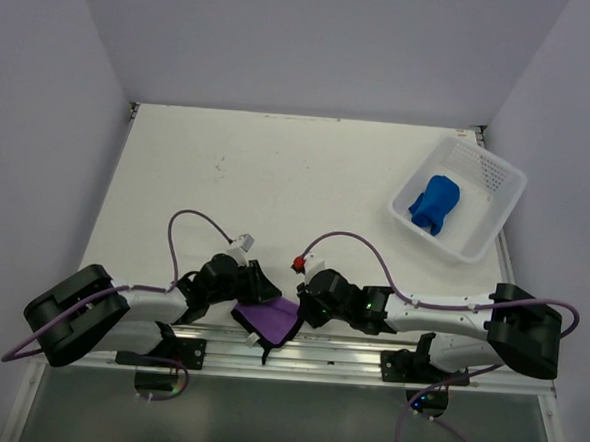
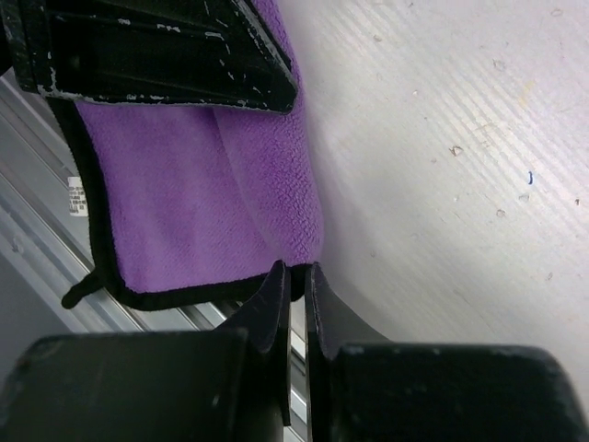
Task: Roll the towels
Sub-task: Roll the towel
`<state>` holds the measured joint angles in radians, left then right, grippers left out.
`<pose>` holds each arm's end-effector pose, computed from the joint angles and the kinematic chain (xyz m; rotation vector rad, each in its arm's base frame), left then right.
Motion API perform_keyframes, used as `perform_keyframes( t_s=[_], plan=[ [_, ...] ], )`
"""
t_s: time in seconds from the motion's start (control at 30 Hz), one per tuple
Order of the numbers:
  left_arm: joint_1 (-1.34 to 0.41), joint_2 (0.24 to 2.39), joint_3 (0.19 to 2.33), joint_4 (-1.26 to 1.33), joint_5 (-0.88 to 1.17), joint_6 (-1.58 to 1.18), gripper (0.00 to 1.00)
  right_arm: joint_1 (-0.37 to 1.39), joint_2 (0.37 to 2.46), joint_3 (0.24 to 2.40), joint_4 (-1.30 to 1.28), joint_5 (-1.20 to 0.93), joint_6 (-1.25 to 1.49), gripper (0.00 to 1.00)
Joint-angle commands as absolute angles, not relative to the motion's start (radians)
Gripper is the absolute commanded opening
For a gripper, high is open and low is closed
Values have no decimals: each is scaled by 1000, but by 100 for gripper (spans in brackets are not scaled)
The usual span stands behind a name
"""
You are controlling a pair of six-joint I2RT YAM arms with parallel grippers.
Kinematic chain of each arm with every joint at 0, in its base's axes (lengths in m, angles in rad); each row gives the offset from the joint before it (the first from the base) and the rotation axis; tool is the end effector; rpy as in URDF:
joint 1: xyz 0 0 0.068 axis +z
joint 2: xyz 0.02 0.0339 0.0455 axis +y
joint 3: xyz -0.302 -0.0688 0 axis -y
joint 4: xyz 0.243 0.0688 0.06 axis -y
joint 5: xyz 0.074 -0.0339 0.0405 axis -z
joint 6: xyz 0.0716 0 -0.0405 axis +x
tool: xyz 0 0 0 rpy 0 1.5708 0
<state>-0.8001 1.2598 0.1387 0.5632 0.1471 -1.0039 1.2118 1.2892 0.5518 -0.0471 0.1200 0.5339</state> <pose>0.1388 -0.1581 0.1316 -0.1450 2.3726 -1.1421 0.0990 0.2395 0.1821 -0.7608 2.3424 0.6873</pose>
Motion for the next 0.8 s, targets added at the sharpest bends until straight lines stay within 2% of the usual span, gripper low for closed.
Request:
perform_keyframes(
  t_s=[0.0,0.1,0.27,0.43,0.53,0.77],
  plan=[
    [-801,1289,133,431,92,-937,30,1212,1302,583,-14,124,489,0],
    [-801,1292,138,426,87,-937,30,1238,1309,572,-11,144,453,0],
    [-801,1296,149,413,83,-939,30,1411,1304,555,-35,415,348,0],
    [-801,1307,156,403,80,-946,30,1541,1330,545,-34,590,299,0],
    [-802,1308,163,394,77,-959,30,1607,1406,584,-72,720,250,0],
    [-796,1308,179,380,83,-1005,29,1746,1598,730,-241,870,213,0]
  ],
)
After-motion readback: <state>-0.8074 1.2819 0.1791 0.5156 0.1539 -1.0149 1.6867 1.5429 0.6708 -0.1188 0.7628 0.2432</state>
